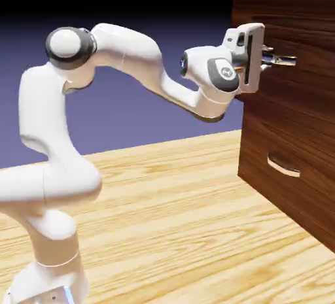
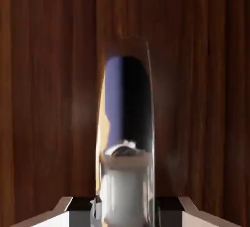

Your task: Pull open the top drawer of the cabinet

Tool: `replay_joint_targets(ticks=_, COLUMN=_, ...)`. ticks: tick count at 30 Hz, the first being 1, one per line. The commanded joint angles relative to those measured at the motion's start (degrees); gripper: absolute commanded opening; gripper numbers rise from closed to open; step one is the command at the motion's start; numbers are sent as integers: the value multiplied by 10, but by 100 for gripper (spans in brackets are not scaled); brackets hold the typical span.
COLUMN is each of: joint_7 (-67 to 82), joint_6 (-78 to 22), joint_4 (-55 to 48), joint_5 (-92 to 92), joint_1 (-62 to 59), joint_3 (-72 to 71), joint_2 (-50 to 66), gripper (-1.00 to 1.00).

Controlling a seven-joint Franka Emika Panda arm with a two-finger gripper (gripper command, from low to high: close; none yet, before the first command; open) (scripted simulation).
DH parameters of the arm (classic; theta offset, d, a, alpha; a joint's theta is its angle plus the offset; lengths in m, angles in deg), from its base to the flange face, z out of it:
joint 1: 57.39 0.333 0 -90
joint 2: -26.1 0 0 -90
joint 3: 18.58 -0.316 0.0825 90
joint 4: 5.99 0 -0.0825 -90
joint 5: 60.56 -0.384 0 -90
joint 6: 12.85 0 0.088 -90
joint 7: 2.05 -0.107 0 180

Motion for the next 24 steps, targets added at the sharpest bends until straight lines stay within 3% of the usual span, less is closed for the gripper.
replay_joint_targets(ticks=1, joint_7=25, joint_6=-3, joint_4=3, joint_5=-15, joint_1=4, joint_3=-7, joint_2=12, gripper=-100)
replay_joint_targets(ticks=4, joint_7=97, joint_6=-9, joint_4=22, joint_5=-58, joint_1=33, joint_3=-8, joint_2=45, gripper=-100)
replay_joint_targets(ticks=11, joint_7=100, joint_6=5, joint_4=105, joint_5=-54, joint_1=178, joint_3=125, joint_2=36, gripper=-100)
replay_joint_targets(ticks=24, joint_7=373, joint_6=-1, joint_4=130, joint_5=-242, joint_1=332, joint_3=173, joint_2=151, gripper=-100)
